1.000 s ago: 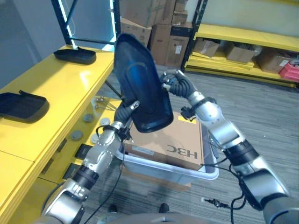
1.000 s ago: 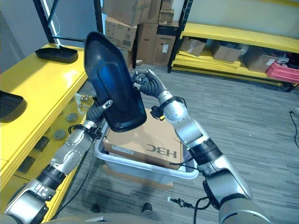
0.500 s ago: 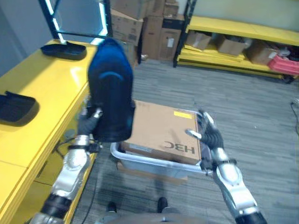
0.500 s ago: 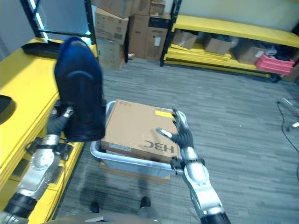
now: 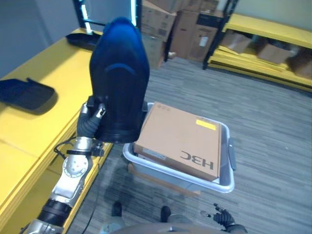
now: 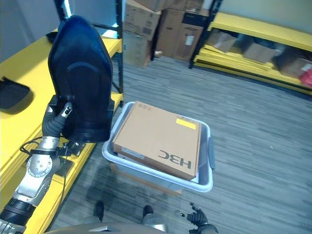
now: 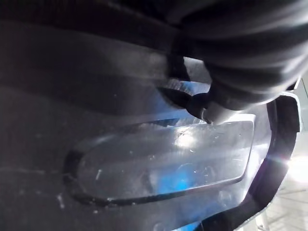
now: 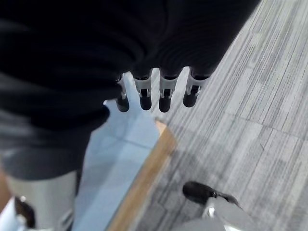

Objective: Move parts from the plastic box to the shelf.

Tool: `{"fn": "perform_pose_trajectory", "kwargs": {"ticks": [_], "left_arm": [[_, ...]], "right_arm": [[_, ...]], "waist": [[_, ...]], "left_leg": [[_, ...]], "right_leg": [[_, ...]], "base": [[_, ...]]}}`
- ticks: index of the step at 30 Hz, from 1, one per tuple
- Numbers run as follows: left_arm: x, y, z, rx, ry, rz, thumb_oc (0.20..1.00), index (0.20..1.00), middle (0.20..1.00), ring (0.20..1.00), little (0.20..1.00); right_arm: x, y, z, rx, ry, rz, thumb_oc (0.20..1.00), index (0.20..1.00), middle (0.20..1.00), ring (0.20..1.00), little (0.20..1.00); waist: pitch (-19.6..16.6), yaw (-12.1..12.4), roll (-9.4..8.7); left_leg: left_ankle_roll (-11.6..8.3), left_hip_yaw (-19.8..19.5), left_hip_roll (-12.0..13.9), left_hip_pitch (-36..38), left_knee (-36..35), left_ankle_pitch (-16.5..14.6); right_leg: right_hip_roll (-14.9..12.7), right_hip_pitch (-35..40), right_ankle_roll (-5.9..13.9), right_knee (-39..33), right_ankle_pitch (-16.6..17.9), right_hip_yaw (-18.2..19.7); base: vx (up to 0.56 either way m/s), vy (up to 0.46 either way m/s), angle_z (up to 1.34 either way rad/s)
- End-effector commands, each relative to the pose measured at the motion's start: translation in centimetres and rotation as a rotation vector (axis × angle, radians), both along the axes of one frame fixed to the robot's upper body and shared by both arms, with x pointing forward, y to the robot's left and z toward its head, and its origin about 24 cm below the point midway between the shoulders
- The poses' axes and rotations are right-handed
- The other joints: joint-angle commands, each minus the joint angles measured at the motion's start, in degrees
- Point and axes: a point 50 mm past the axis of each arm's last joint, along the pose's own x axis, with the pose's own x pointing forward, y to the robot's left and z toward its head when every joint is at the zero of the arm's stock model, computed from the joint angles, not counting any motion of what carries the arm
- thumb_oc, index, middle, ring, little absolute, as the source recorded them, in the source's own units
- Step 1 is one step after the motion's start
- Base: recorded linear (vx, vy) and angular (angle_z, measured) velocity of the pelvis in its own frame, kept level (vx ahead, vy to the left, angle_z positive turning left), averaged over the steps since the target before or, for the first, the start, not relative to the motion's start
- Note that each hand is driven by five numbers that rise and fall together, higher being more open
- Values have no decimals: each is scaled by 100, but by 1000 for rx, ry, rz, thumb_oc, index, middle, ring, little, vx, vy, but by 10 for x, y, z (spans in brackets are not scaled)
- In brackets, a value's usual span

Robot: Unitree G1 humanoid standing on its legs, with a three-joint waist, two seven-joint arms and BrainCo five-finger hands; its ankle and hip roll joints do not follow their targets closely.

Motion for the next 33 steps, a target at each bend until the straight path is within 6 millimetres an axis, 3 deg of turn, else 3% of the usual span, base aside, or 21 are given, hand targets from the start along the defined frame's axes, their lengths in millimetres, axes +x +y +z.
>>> {"fn": "perform_pose_trajectory", "kwargs": {"ticks": [1, 3, 4, 7, 11, 13, 14, 15, 18, 20, 22, 23, 25, 26, 27, 29, 31, 33], "left_arm": [[4, -3, 51, -36, -219, -18, 200, 200, 200, 200, 200], [4, -2, 54, -72, -219, -5, 200, 200, 200, 200, 200], [5, 1, 54, -104, -201, -15, 200, 200, 200, 200, 200], [4, 1, 51, -68, -193, -10, 200, 200, 200, 200, 200], [-1, 5, 43, -58, -180, 88, 200, 200, 200, 200, 200], [-1, 8, 44, -65, -183, 112, 200, 200, 200, 200, 200], [-1, 10, 46, -63, -187, 112, 200, 200, 200, 200, 200], [0, 12, 48, -66, -193, 103, 200, 200, 200, 200, 200], [-2, 11, 49, -73, -190, 73, 200, 200, 200, 200, 200], [-6, 8, 48, -66, -184, 32, 200, 200, 200, 200, 200], [-7, 7, 49, -66, -194, 15, 200, 200, 200, 200, 200], [-8, 6, 53, -67, -211, -6, 200, 200, 200, 200, 200], [-8, 6, 54, -67, -218, -19, 200, 200, 200, 200, 200], [-6, 3, 59, -56, -227, -50, 200, 200, 200, 200, 200], [-4, 0, 59, -43, -224, -62, 200, 200, 200, 200, 200], [0, -7, 59, -31, -218, -78, 200, 200, 200, 200, 200], [7, -18, 57, -33, -221, -108, 200, 200, 200, 200, 200], [9, -25, 56, -37, -228, -126, 200, 200, 200, 200, 200]], "right_arm": [[2, 6, -9, 187, 124, -177, 1000, 1000, 1000, 1000, 1000], [-11, 8, -16, 220, 243, -197, 1000, 1000, 1000, 1000, 1000], [-22, 8, -20, 189, 391, -94, 1000, 1000, 1000, 1000, 1000], [-28, 6, -21, 151, 465, -27, 1000, 1000, 1000, 1000, 1000], [-6, 4, -16, 182, 430, -76, 1000, 1000, 1000, 1000, 1000], [-3, 2, -15, 183, 428, -43, 1000, 1000, 1000, 1000, 1000], [-3, 2, -15, 183, 431, -29, 1000, 1000, 1000, 1000, 1000], [-7, 2, -16, 172, 451, 11, 1000, 1000, 1000, 1000, 1000], [-8, 2, -17, 157, 446, -1, 1000, 1000, 1000, 1000, 1000], [2, 3, -15, 179, 372, -88, 1000, 1000, 1000, 1000, 1000], [9, 6, -15, 211, 335, -108, 1000, 1000, 1000, 1000, 1000], [23, 12, -13, 229, 259, -62, 1000, 1000, 1000, 1000, 1000], [30, 15, -12, 212, 234, -28, 1000, 1000, 1000, 1000, 1000], [41, 18, -9, 182, 196, 15, 1000, 1000, 1000, 1000, 1000], [46, 17, -7, 180, 178, 11, 1000, 1000, 1000, 1000, 1000], [51, 18, -6, 182, 167, -6, 1000, 1000, 1000, 1000, 1000], [51, 15, -5, 168, 166, -15, 1000, 1000, 1000, 1000, 1000], [45, 12, -6, 154, 189, -6, 1000, 1000, 1000, 1000, 1000]], "waist": [[201, 305, 49], [314, 487, 172], [425, 583, 291], [427, 626, 327], [235, 577, 172], [156, 519, 163], [121, 505, 175], [1, 448, 290], [-76, 421, 397], [-142, 584, 457], [-159, 638, 463], [-189, 711, 460], [-200, 762, 470], [-161, 825, 524], [-122, 808, 525], [-51, 700, 514], [96, 344, 466], [130, 91, 411]], "left_leg": [[-74, 577, -4, -79, -5, -228], [-257, 663, 136, -392, 27, 57], [-385, 1135, 296, -524, 96, 224], [-422, 1632, 446, -506, 229, 272], [-83, 1985, 450, -215, 1234, -330], [-42, 2114, 418, -116, 1535, -495], [-41, 2181, 379, -40, 1554, -577], [-82, 2375, 226, 351, 1144, -1004], [-39, 2612, 74, 587, 454, -991], [28, 2293, -134, 645, 77, -886], [61, 2262, -167, 630, 63, -892], [132, 2191, -218, 597, 44, -912], [174, 2176, -238, 570, 40, -897], [327, 2096, -263, 495, 43, -872], [412, 2036, -307, 481, 44, -896], [526, 1865, -383, 497, 37, -944], [662, 1451, -510, 493, 40, -895], [671, 1104, -609, 549, 18, -888]], "right_leg": [[97, 38, -160, 255, -364, 39], [136, 133, -177, 153, -359, -94], [141, 274, -161, 93, -370, -457], [75, 302, -149, 97, -334, -863], [-316, -40, -238, 229, -150, -1289], [-385, -140, -265, 257, -129, -1459], [-414, -182, -268, 266, -118, -1550], [-436, -206, -176, 301, -171, -1760], [-530, -254, -79, 436, -179, -1963], [-576, -186, 4, 523, -208, -1997], [-608, -157, 26, 591, -243, -2051], [-671, -164, 50, 728, -315, -2103], [-748, -189, 67, 901, -377, -2131], [-1043, -363, 40, 1682, -438, -2143], [-1169, -495, 66, 2019, -379, -2055], [-1153, -761, 126, 2493, -308, -1663], [-520, -1161, 52, 2423, -197, -947], [-91, -1228, 1, 1918, -152, -444]], "base": [[-186, -187, 36], [-178, -111, 64], [-152, -63, 121], [-141, -1, 131], [-157, 180, 114], [-93, 135, 73], [-15, 261, 131], [18, 238, 124], [6, 272, 171], [52, 242, 93], [26, 170, 97], [7, 157, 116], [15, 210, 20], [56, 272, 1], [68, 254, 10], [40, 122, 18], [33, 56, 51], [112, -18, 105]]}}
